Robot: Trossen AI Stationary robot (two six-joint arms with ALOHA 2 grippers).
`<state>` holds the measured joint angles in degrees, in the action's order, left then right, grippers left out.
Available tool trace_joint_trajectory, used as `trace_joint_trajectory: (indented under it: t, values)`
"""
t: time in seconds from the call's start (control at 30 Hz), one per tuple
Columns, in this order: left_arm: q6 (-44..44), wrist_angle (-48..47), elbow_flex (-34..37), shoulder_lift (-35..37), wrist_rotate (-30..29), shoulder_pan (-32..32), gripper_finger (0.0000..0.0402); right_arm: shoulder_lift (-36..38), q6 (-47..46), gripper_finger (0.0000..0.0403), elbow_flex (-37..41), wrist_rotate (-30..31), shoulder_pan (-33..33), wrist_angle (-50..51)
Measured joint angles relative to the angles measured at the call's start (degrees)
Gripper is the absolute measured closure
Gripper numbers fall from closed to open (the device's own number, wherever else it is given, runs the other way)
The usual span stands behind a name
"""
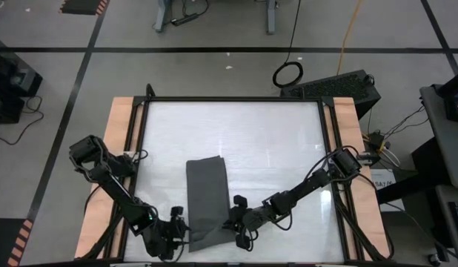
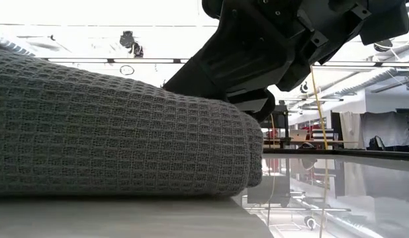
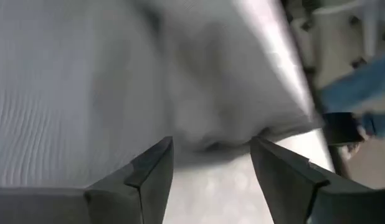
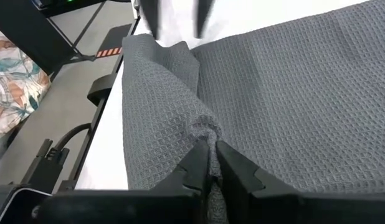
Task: Roll towel into tight, uniform cylinder
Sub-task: Roll the gray towel
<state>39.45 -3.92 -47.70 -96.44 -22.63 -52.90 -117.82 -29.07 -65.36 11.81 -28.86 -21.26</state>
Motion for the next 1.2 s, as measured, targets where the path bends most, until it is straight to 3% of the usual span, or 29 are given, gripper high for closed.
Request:
trace_joint_trajectory:
  t: [0.1, 0.2, 0.4, 0.63, 0.97, 1.1, 1.2]
  values:
    - [-8.6, 0.5, -2.4, 0.0, 1.8, 0.0, 0.0166, 0.0, -0.3, 0.0381, 0.0, -0.2, 0.0, 0.1]
    - [-14.8, -0.2, -4.8, 0.0, 0.1, -0.8, 0.0153, 0.0, -0.4, 0.0380, 0.0, -0.2, 0.0, 0.1]
    - [-24.8, -9.8, -7.3, -0.4, -2.9, -1.1, 0.0150, 0.0, -0.4, 0.0380, 0.0, -0.2, 0.0, 0.1]
    - [-29.7, -7.6, -6.3, -1.2, -2.6, -1.1, 0.0150, 0.0, -0.5, 0.0380, 0.0, -0.2, 0.0, 0.5]
    - [-29.3, -1.3, -6.2, -5.5, -4.6, -0.6, 0.0153, 0.0, -1.8, 0.0380, 0.0, -0.2, 0.0, 0.6]
    - [-29.3, -1.5, -6.2, -5.4, -10.5, -0.4, 0.0186, 0.0, -1.8, 0.0380, 0.0, -0.2, 0.0, 0.6]
    - [-29.3, -3.2, -7.1, -5.2, -10.8, -0.4, 0.0229, 0.0, -1.8, 0.0380, 0.0, -0.2, 0.0, 0.6]
